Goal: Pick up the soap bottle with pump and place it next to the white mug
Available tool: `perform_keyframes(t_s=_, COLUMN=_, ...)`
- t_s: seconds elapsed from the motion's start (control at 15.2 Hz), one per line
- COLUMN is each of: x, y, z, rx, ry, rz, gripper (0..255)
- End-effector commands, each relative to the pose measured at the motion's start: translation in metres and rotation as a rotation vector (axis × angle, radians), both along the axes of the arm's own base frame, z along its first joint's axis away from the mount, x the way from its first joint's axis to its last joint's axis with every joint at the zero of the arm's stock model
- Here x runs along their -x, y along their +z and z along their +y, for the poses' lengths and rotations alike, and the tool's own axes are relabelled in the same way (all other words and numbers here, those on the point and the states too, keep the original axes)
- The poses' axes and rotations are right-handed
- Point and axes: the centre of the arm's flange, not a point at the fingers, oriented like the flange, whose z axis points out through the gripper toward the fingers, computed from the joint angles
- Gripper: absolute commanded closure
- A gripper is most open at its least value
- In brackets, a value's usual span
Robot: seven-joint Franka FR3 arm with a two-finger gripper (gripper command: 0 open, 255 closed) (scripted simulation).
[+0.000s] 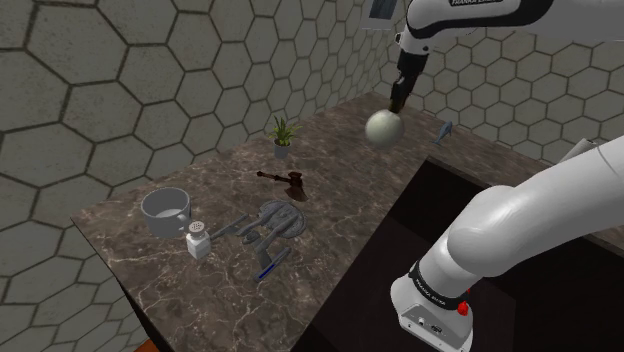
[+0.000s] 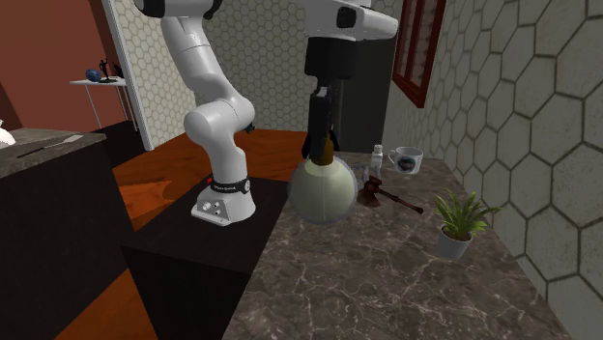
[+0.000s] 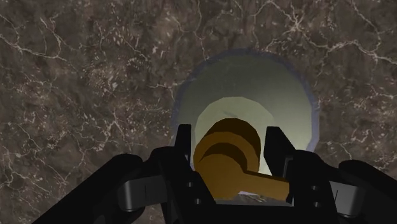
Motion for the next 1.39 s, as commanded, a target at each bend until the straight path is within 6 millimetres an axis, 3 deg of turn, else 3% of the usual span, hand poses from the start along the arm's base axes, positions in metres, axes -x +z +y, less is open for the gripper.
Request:
perform_keyframes(t_s=0.0, x=0.0, y=0.009, z=0.0, rx=0.0, ry=0.0, rz=0.0, gripper=255)
perform_keyframes(t_s=0.79, x=0.0, y=0.069, z=0.0, rx=0.0, ry=0.0, rz=0.0, gripper=255)
perform_keyframes(t_s=1.32, x=-0.047, y=0.069, z=0.095, rx=0.0, ry=0.0, rz=0.0, gripper=255)
